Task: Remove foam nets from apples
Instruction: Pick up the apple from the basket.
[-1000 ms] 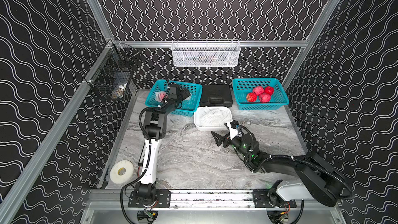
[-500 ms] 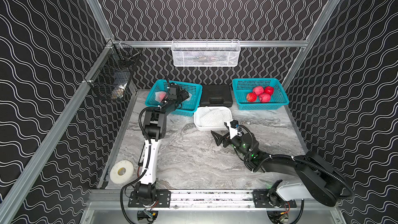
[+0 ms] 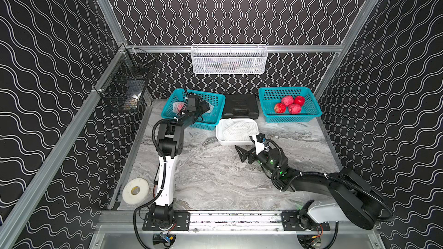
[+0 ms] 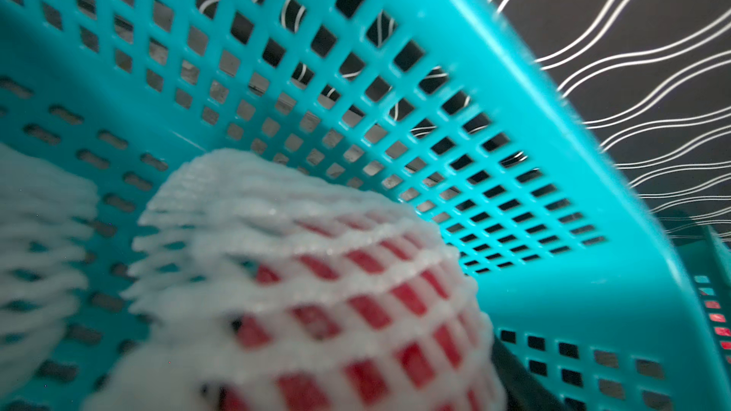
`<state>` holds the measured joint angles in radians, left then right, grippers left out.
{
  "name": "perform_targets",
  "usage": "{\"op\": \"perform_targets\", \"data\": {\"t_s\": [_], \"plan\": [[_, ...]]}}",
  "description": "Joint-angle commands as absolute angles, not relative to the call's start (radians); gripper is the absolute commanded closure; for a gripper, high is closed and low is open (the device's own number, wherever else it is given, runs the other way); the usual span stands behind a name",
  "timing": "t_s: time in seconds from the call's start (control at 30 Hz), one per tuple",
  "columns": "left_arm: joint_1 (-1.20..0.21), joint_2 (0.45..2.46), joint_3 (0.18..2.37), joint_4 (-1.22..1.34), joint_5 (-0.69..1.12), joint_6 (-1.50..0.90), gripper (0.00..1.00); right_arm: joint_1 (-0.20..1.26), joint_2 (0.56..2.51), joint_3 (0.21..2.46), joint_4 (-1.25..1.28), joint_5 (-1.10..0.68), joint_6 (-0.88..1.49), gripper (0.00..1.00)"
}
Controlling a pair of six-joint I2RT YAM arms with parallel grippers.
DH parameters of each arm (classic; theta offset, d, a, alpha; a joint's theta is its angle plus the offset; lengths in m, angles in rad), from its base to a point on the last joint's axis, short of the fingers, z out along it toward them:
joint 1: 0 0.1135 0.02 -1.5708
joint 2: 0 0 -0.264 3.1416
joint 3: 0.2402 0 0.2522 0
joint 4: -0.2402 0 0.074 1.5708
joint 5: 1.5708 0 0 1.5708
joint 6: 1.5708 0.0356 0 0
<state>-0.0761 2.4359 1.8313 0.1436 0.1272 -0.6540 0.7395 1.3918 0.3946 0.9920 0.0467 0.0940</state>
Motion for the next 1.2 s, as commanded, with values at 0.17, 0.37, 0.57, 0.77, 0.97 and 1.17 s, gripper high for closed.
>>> {"op": "perform_targets", "data": {"t_s": [0.17,0.37,0.57,0.77,0.97,1.17], "plan": [[-0.075,2.372,1.783,0.214,0.147,-0.656,0.33,0.741,1.396,0.394,1.025,0.062,0.097,0.00],[-0.075,2.224,1.591,0.308,0.148,-0.660,0.33,0.741,1.384,0.384,1.033,0.078,0.092,0.00],[-0.078,2.045,1.388,0.388,0.157,-0.658,0.33,0.741,1.385,0.383,1.035,0.080,0.092,0.00],[-0.093,1.917,1.274,0.414,0.155,-0.665,0.34,0.741,1.403,0.389,1.036,0.094,0.090,0.00],[-0.175,1.758,1.109,0.421,0.139,-0.671,0.33,0.741,1.403,0.382,1.046,0.117,0.083,0.00],[-0.271,1.553,0.933,0.360,0.105,-0.667,0.34,0.731,1.344,0.364,1.040,0.154,0.116,0.00]]}}
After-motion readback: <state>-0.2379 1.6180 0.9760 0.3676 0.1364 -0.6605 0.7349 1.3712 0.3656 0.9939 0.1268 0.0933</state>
